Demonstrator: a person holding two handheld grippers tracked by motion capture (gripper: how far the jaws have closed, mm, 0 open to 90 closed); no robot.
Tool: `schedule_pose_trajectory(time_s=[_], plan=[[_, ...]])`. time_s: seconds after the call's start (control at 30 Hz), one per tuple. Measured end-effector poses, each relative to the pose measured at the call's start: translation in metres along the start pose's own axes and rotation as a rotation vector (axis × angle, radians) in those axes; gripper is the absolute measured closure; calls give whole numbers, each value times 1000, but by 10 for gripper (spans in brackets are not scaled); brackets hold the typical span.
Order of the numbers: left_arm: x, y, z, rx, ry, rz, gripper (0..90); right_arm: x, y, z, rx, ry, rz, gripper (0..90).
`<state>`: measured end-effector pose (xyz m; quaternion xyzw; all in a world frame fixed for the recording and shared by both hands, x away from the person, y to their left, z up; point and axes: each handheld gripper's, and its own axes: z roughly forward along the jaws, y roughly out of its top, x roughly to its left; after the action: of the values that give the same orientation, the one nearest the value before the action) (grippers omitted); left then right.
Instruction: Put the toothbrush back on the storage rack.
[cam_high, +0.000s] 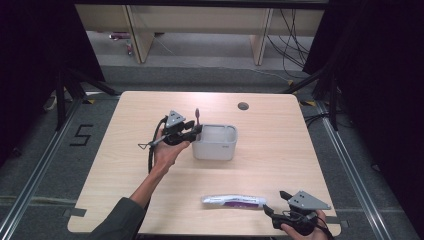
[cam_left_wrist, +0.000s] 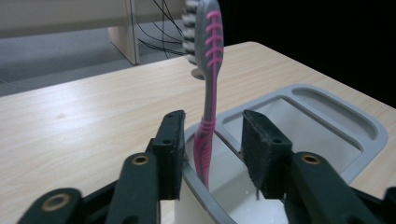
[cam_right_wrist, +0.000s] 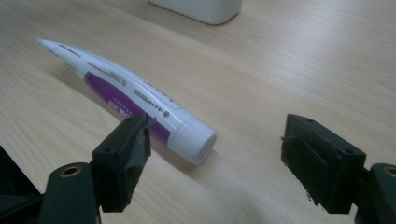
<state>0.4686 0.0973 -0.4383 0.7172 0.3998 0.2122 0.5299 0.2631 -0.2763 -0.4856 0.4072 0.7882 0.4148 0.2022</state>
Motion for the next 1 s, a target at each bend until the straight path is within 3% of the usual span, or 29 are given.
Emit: schedule_pose_trajectory(time_s=[0.07, 0.1, 0.13, 0.23, 0.27, 0.33, 0.6, 0.87, 0.97, 1.0], plan=[[1, 1, -2, 10, 6, -6, 511, 3, 0, 0, 17, 11, 42, 246], [1, 2, -3, 24, 12, -16, 450, 0, 0, 0, 0, -1, 0, 246], [1, 2, -3, 24, 12, -16, 428, 0, 0, 0, -1, 0, -1, 246], [1, 4, -8, 45, 32, -23, 375, 1, 0, -1, 10, 4, 24, 246], [1, 5, -10, 53, 34, -20, 375, 0, 0, 0, 3, -2, 1, 246], [2, 6, -15, 60, 29, -26, 344, 3, 0, 0, 12, 10, 38, 246], [5, 9, -43, 66, 44, -49, 314, 3, 0, 0, 8, 2, 18, 244], [2, 3, -67, 93, 8, -28, 294, 5, 0, 0, 28, 16, 48, 245], [0, -1, -75, 88, -1, -26, 285, 5, 0, 1, 22, 13, 47, 245], [-1, -2, -77, 91, -7, -26, 280, 3, 0, 1, 15, 10, 24, 245]])
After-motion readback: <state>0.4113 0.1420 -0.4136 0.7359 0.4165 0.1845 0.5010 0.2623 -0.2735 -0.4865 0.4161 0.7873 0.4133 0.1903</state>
